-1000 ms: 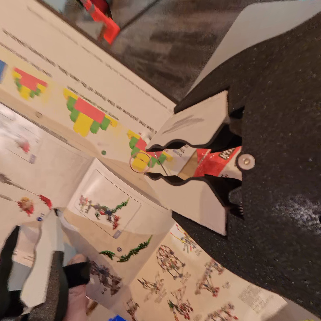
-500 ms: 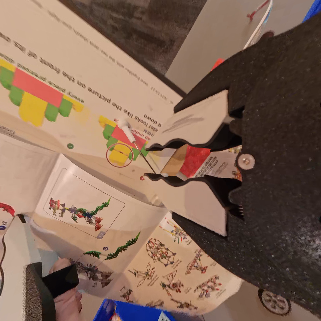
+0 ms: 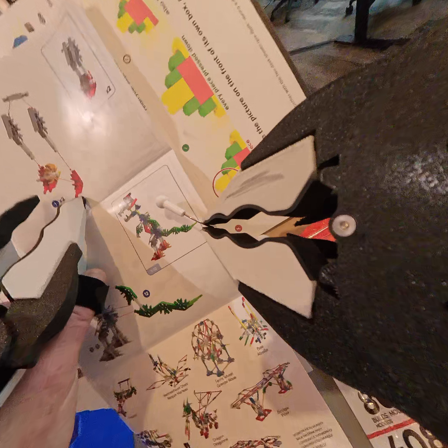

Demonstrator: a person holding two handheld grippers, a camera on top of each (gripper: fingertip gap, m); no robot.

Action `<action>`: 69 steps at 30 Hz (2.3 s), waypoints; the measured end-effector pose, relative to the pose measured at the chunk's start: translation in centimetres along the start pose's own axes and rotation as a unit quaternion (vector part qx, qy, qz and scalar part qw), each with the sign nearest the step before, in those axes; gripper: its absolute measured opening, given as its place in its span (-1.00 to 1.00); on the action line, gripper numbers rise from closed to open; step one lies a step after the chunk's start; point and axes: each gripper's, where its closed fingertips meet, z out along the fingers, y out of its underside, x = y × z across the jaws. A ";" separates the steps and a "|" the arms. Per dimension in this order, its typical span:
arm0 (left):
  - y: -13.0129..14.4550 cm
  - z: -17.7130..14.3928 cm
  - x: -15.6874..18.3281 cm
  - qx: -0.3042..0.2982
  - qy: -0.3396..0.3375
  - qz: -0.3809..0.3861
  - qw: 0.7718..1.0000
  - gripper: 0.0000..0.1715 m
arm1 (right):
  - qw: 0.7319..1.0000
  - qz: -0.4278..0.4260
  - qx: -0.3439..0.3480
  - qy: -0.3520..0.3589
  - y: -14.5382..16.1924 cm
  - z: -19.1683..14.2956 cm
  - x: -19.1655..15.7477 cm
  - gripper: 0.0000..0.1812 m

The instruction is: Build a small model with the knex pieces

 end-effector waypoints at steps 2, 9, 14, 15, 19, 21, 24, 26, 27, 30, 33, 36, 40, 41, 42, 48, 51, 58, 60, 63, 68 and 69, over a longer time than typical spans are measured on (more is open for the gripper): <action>0.0 0.0 0.1 0.000 -0.002 0.006 1.000 -0.63 | 0.998 -0.018 -0.056 -0.014 0.6 1.0 -0.4 -0.98; -0.6 -0.7 -1.1 0.010 0.040 -0.053 0.998 -0.21 | 0.996 -0.025 -0.083 -0.019 -2.8 0.1 -0.1 -0.55; -0.6 -4.3 -5.8 0.019 0.040 -0.112 0.993 -0.28 | 0.997 -0.043 -0.066 0.020 -4.0 0.8 1.0 -0.56; 0.2 -5.2 -6.7 0.011 0.041 -0.119 0.992 -0.29 | 0.997 -0.047 -0.053 0.033 -4.4 1.3 1.5 -0.56; 5.1 -8.1 -8.2 -0.052 0.056 -0.159 0.984 -0.48 | 0.997 -0.026 -0.024 0.072 -5.6 3.2 3.4 -0.57; 7.3 -8.9 -6.9 -0.084 0.091 -0.192 0.974 -0.55 | 0.995 -0.018 -0.036 0.087 -5.6 4.1 4.2 -0.57; 9.1 -8.9 -4.7 -0.106 0.134 -0.242 0.955 -0.57 | 0.995 -0.001 -0.058 0.083 -5.1 5.4 4.8 -0.57; 9.3 -8.7 -3.3 -0.113 0.163 -0.273 0.941 -0.61 | 0.995 0.023 -0.055 0.085 -5.2 5.6 5.3 -0.63; 9.3 -8.5 -2.8 -0.116 0.170 -0.286 0.936 -0.61 | 0.995 0.035 -0.052 0.081 -5.2 5.7 5.4 -0.64; 9.8 -7.7 -1.8 -0.131 0.164 -0.288 0.934 -0.73 | 0.995 0.037 -0.053 0.077 -5.1 5.7 5.7 -0.69; 9.9 -7.0 -1.2 -0.120 0.161 -0.302 0.932 -0.88 | 0.995 0.024 -0.055 0.077 -5.0 5.6 5.6 -0.70; 9.4 -6.9 -1.0 -0.088 0.169 -0.331 0.924 -0.93 | 0.995 0.006 -0.057 0.080 -4.8 5.6 5.5 -0.70; 8.9 -7.2 -1.3 -0.050 0.146 -0.303 0.940 -0.96 | 0.995 -0.006 -0.061 0.084 -4.8 5.6 5.3 -0.69; 8.6 -7.4 -1.3 -0.039 0.138 -0.290 0.946 -0.96 | 0.994 -0.010 -0.062 0.087 -4.8 5.6 5.4 -0.69; 8.6 -7.5 -1.4 -0.035 0.127 -0.277 0.952 -0.96 | 0.994 -0.014 -0.061 0.088 -4.8 5.6 5.3 -0.69; 8.1 -8.0 -1.5 0.010 0.095 -0.190 0.977 -0.95 | 0.993 -0.019 -0.059 0.096 -4.8 5.8 4.9 -0.69; 8.2 -7.7 -1.4 0.006 0.078 -0.082 0.994 -0.93 | 0.993 -0.025 -0.059 0.099 -5.0 5.9 4.7 -0.71; 7.3 -7.1 -0.7 -0.010 0.053 0.212 0.976 -0.93 | 0.990 -0.044 -0.068 0.113 -5.1 5.6 4.9 -0.78; 7.2 -6.9 -0.6 -0.005 0.045 0.248 0.968 -0.93 | 0.990 -0.042 -0.067 0.113 -4.9 5.4 5.0 -0.78; 7.2 -6.8 -0.5 0.008 0.041 0.219 0.975 -0.94 | 0.991 -0.035 -0.070 0.113 -4.8 5.3 5.2 -0.78; 7.0 -6.7 -0.2 0.023 0.018 0.266 0.964 -0.95 | 0.984 -0.090 -0.089 0.124 -5.1 5.3 4.0 -0.69; 6.8 -6.7 -0.2 0.028 0.018 0.277 0.960 -0.95 | 0.986 -0.082 -0.088 0.116 -5.0 5.5 3.9 -0.73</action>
